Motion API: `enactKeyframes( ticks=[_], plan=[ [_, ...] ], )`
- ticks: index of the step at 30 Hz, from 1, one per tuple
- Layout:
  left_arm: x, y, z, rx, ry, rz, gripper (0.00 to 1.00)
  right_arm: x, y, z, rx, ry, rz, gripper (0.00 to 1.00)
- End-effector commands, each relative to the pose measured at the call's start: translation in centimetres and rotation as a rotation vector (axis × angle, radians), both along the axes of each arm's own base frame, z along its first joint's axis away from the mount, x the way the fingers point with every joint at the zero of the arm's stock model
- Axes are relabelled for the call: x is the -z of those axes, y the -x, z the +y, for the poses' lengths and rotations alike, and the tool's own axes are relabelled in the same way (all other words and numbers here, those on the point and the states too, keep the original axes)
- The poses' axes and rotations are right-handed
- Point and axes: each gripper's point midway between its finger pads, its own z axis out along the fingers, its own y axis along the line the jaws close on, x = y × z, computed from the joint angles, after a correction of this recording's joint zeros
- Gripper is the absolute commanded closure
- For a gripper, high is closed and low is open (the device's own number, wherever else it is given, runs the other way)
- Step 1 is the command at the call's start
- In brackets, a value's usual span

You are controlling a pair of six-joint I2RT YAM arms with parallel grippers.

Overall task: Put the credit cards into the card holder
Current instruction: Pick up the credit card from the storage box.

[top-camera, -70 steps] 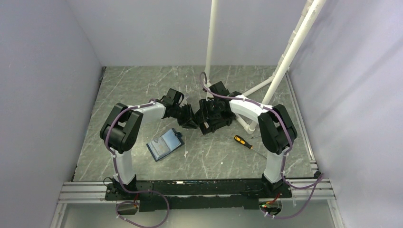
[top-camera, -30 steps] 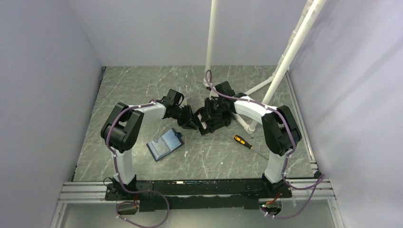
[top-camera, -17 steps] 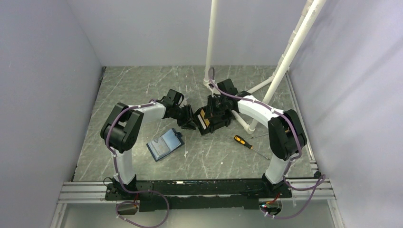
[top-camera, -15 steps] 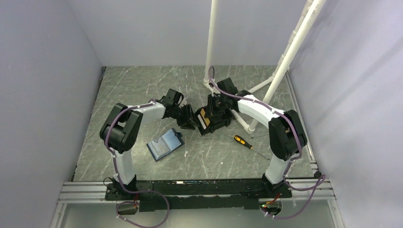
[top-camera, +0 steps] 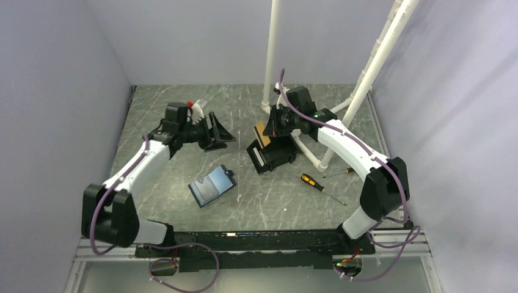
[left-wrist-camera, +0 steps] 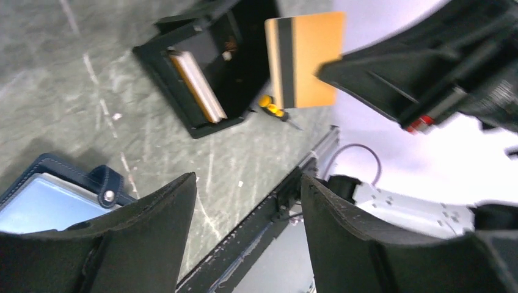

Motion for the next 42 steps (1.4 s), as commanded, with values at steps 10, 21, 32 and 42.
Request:
enactKeyframes(
  ticks=[10, 21, 32, 42],
  plan=[
    [-9.8, 5.4, 0.8, 0.194, 0.345, -0.336, 0.27, -13.2, 5.0, 8.6, -0.315, -0.728, -0.003, 1.00],
    [-12.4, 4.3, 1.7, 0.085, 0.427, -0.405, 0.43, -14.9, 7.0, 9.5, -0.384, -0.813, 0.015, 1.00],
    [-12.4, 4.9, 2.2, 0.070, 0.381, -0.394, 0.99, -14.0, 7.6, 10.5, -0.408, -0.804, 0.029, 1.00],
    [2.2, 8.8, 10.0, -0.184, -0.328, 0.223, 1.00, -1.7, 6.6, 12.9, -0.367, -0.358, 0.084, 0.55]
  ],
)
